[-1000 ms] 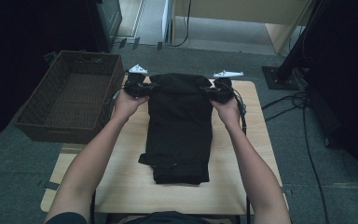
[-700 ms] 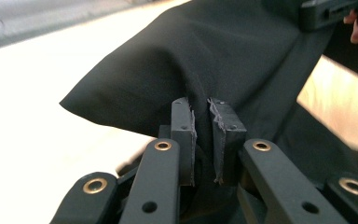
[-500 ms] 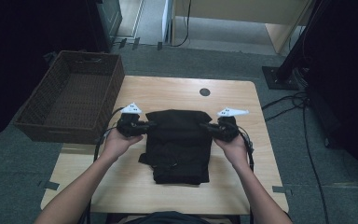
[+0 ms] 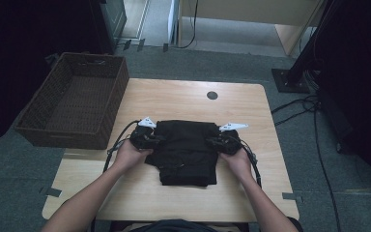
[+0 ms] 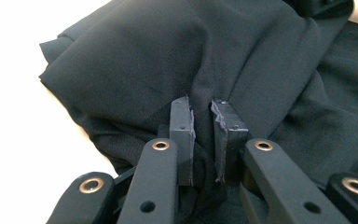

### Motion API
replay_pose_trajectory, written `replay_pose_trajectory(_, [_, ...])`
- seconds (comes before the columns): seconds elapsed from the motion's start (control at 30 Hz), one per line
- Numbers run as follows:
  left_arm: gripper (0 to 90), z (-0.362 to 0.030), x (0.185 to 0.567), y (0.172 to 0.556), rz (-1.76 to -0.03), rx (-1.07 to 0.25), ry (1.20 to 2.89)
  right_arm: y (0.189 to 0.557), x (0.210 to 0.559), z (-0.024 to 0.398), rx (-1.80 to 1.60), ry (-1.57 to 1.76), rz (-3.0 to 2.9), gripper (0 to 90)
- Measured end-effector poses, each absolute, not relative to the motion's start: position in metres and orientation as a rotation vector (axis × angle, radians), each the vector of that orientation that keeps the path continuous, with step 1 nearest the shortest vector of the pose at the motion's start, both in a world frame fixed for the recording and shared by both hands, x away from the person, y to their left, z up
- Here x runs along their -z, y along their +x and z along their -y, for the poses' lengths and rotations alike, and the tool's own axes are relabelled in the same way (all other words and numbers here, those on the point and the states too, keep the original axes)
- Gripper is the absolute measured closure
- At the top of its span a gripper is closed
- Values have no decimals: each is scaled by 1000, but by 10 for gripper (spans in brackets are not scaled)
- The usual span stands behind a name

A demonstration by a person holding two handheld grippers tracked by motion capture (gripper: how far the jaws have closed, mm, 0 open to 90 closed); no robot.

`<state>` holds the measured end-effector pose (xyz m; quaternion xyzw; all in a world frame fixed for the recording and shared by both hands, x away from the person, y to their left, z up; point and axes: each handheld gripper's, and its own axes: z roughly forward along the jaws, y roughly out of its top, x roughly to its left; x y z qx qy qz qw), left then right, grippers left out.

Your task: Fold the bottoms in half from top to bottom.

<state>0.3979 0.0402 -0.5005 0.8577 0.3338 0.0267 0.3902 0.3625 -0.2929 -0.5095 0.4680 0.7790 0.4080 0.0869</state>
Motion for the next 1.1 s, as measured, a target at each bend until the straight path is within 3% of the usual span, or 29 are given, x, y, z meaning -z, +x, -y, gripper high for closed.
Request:
replay_pose_trajectory(0.23, [756,-38,504,420,-904,-21,2094,386,515,303,-1309,1494,-2224,713])
replay_pose_trajectory(0.33, [663,-40,499,417,-905,-40,2091,386,509,309,-1327,1506,-2220,634])
replay_pose_trajectory(0.57, [526,-50,482,414,-921,-107,2056,376,491,324,-1286,1476,-2178,567])
replay_pose_trajectory(0.8, [499,-59,473,427,-955,-86,2030,382,482,336,-1356,1480,-2117,527])
replay_pose_trajectory(1.1, [498,-52,469,461,-980,-82,2044,419,473,329,-1286,1441,-2196,502])
